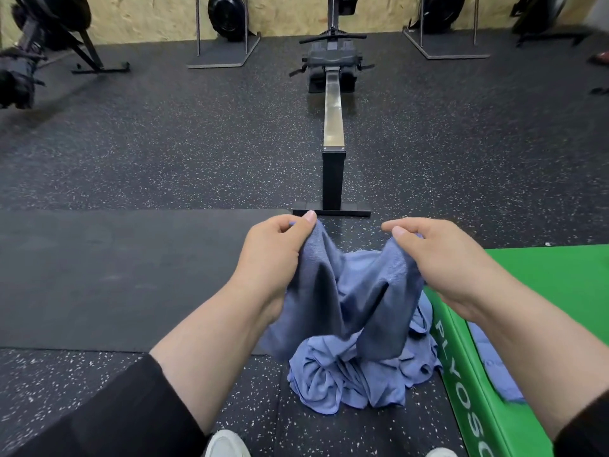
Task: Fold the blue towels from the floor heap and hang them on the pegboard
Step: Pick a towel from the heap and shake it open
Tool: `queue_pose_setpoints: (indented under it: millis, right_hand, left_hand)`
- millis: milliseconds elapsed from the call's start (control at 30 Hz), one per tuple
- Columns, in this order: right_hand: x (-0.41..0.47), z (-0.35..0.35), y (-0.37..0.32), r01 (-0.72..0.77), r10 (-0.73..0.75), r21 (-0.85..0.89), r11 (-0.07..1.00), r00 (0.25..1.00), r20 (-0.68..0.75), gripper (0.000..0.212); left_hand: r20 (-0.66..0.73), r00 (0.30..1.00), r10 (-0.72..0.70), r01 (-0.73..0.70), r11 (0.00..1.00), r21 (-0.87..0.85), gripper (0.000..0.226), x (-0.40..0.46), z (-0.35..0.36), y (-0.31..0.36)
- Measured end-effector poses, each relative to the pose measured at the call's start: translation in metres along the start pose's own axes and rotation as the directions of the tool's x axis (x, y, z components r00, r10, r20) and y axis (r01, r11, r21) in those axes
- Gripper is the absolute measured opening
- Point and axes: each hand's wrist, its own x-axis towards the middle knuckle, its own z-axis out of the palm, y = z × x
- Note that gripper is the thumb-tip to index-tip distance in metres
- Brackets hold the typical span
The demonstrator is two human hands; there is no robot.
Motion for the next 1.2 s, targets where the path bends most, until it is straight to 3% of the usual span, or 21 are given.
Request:
queue_pose_setpoints:
  millis: [167, 267, 367, 433, 500, 533, 600, 833, 1200]
  right_hand:
    - [-0.003, 0.001, -0.004, 0.069, -0.084, -0.159, 0.985, 0.993, -0.087, 0.022]
    - [-0.004, 0.005, -0.006, 0.057, -0.066, -0.074, 0.996, 0.990, -0.126, 0.055]
    - [-0.006, 0.012, -0.006, -0.010, 0.011, 0.123, 0.992, 1.000, -0.010, 0.083]
    - [-0.010, 0.015, -0.010, -0.043, 0.000, 0.309, 0.950, 0.990, 0.138, 0.066]
    - [-0.014, 0.015, -0.015, -0.099, 0.005, 0.373, 0.923, 0.969, 0.245, 0.032]
    - [-0.016, 0.014, -0.016, -0.126, 0.012, 0.389, 0.913, 0.959, 0.283, 0.027]
    - [-0.018, 0.016, -0.018, -0.133, 0.003, 0.407, 0.904, 0.953, 0.304, 0.027]
    - [-0.015, 0.020, -0.021, -0.140, 0.123, 0.487, 0.862, 0.990, 0.067, 0.015]
    - [-0.023, 0.026, -0.023, -0.148, 0.049, 0.490, 0.859, 0.977, 0.209, 0.027]
  left_hand:
    - [0.050, 0.999, -0.003, 0.002, 1.000, 0.030, 0.021, -0.002, 0.004, -0.002]
    - [0.055, 0.998, -0.016, 0.016, 1.000, -0.003, 0.020, -0.005, 0.007, 0.000]
    - [0.069, 0.997, -0.021, 0.023, 0.999, -0.030, 0.021, -0.007, 0.010, -0.001]
    - [0.092, 0.996, -0.013, 0.017, 0.999, -0.039, 0.025, -0.007, 0.012, -0.002]
    - [0.109, 0.994, -0.002, 0.006, 0.999, -0.037, 0.019, -0.008, 0.014, -0.002]
    - [0.115, 0.993, 0.003, 0.001, 1.000, -0.031, 0.016, -0.009, 0.014, -0.002]
    - [0.126, 0.992, 0.017, -0.015, 1.000, -0.009, 0.012, -0.010, 0.016, -0.001]
    - [0.112, 0.992, 0.055, -0.060, 0.997, 0.041, 0.013, -0.013, 0.016, 0.000]
    - [0.058, 0.985, 0.162, -0.170, 0.965, 0.198, 0.010, -0.020, 0.023, 0.001]
